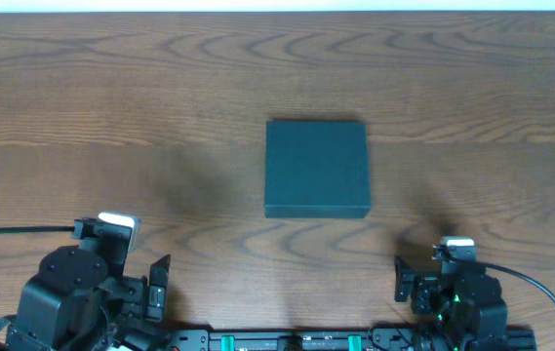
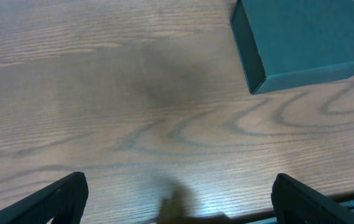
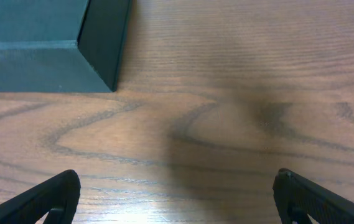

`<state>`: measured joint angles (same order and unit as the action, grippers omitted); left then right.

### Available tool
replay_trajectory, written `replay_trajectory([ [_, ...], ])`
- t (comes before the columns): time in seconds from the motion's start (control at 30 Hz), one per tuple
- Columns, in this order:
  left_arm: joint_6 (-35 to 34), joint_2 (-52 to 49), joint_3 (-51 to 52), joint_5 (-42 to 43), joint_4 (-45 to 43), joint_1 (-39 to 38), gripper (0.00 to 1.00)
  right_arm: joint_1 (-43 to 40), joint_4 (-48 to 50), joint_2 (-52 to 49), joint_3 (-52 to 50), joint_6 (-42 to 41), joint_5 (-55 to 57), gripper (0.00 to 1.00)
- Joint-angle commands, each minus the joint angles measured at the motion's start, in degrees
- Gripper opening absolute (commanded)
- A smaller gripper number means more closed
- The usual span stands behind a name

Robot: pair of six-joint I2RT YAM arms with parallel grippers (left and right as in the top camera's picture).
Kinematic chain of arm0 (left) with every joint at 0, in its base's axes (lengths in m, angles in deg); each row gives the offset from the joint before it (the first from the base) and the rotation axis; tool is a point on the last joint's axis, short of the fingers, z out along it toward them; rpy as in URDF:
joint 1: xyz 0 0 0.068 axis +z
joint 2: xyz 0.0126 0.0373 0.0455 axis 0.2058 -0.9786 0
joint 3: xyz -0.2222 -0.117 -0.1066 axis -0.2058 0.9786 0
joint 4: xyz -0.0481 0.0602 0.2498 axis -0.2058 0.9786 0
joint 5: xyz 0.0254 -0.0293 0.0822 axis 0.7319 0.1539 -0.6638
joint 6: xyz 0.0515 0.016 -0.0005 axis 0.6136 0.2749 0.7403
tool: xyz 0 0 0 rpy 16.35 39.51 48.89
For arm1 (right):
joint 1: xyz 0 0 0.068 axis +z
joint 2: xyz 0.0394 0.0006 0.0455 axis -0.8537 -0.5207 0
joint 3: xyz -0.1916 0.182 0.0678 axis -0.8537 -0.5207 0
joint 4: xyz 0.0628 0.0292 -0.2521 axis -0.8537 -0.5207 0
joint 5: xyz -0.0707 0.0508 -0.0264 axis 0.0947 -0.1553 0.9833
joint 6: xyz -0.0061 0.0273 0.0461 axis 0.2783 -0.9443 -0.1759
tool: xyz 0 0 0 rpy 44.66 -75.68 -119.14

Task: Pack container

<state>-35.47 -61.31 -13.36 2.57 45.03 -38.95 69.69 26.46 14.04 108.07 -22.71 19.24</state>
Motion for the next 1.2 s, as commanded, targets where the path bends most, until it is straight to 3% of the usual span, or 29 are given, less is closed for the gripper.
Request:
replay_trajectory([
  [0.0, -0.4, 0.0, 0.5, -0.9, 0.1, -0.1, 0.95, 0.6, -0.3, 0.5, -0.2, 2.2, -0.4, 0.99],
  [0.8, -0.2, 0.2, 0.5, -1.4, 0.0, -0.1, 0.95, 0.6, -0.2, 0.5, -0.2, 2.2, -0.5, 0.99],
  [0.9, 0.5, 2.1, 2.6, -1.4, -6.3, -0.1, 0.95, 0.6, -0.2, 0.5, -0.2, 2.2, -0.4, 0.99],
  [1.03, 7.8, 10.4, 15.3, 0.1, -22.5, -0.1, 0.95, 0.6, -0.2, 0.5, -0.2, 2.2, -0.5, 0.99],
  [1.17, 7.0, 19.8, 30.0, 0.1, -26.8, 0.2, 0.95, 0.6, -0.2, 0.5, -0.2, 2.2, -0.4, 0.99],
])
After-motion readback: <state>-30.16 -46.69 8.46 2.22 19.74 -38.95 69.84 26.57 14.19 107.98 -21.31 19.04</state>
